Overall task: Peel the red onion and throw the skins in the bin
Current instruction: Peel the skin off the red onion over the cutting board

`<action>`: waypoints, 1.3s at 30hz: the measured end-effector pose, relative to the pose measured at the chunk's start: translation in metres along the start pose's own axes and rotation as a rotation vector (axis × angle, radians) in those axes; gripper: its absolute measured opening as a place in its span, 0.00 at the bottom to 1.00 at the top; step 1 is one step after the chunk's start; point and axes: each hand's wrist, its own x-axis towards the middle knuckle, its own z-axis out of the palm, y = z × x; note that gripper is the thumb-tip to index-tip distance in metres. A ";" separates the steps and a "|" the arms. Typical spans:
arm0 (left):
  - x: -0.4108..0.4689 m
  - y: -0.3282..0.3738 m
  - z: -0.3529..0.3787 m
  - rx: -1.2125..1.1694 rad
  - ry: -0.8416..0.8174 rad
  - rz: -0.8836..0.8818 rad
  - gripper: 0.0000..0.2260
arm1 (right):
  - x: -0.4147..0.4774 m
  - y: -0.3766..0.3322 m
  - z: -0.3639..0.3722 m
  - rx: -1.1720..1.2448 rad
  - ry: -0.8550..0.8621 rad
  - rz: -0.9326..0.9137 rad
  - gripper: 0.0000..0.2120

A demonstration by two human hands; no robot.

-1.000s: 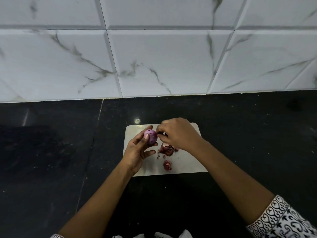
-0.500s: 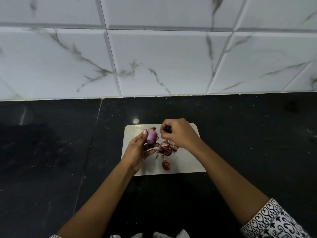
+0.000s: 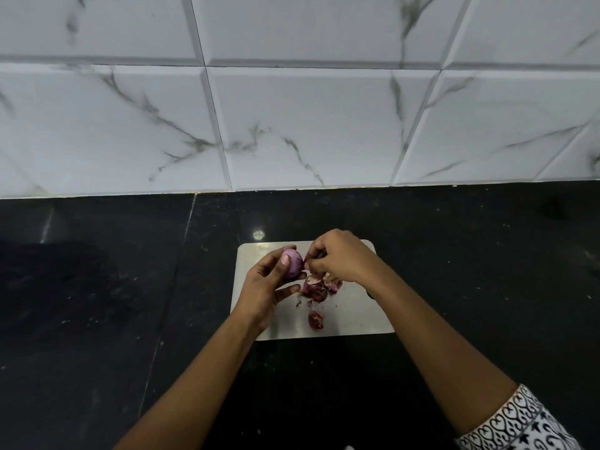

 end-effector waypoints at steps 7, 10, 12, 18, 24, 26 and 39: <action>-0.002 0.007 -0.006 0.101 -0.072 0.041 0.16 | 0.001 0.009 -0.010 0.145 -0.188 0.003 0.05; -0.004 0.010 -0.005 0.163 -0.094 0.057 0.14 | -0.003 0.007 -0.010 0.023 -0.183 -0.061 0.05; -0.003 0.009 -0.005 0.216 -0.095 0.064 0.13 | -0.006 0.006 -0.007 -0.048 -0.164 -0.084 0.05; 0.001 0.006 -0.006 0.336 -0.113 0.121 0.17 | -0.010 0.012 0.008 -0.033 0.010 -0.096 0.04; 0.004 0.010 -0.011 0.460 -0.160 0.235 0.19 | -0.009 0.021 0.017 0.307 0.006 0.043 0.04; 0.005 0.014 -0.011 0.497 -0.175 0.261 0.20 | -0.008 0.025 0.017 0.486 0.004 0.104 0.04; 0.002 -0.011 -0.023 -0.059 -0.078 -0.049 0.18 | -0.007 0.012 -0.033 0.448 -0.045 0.106 0.03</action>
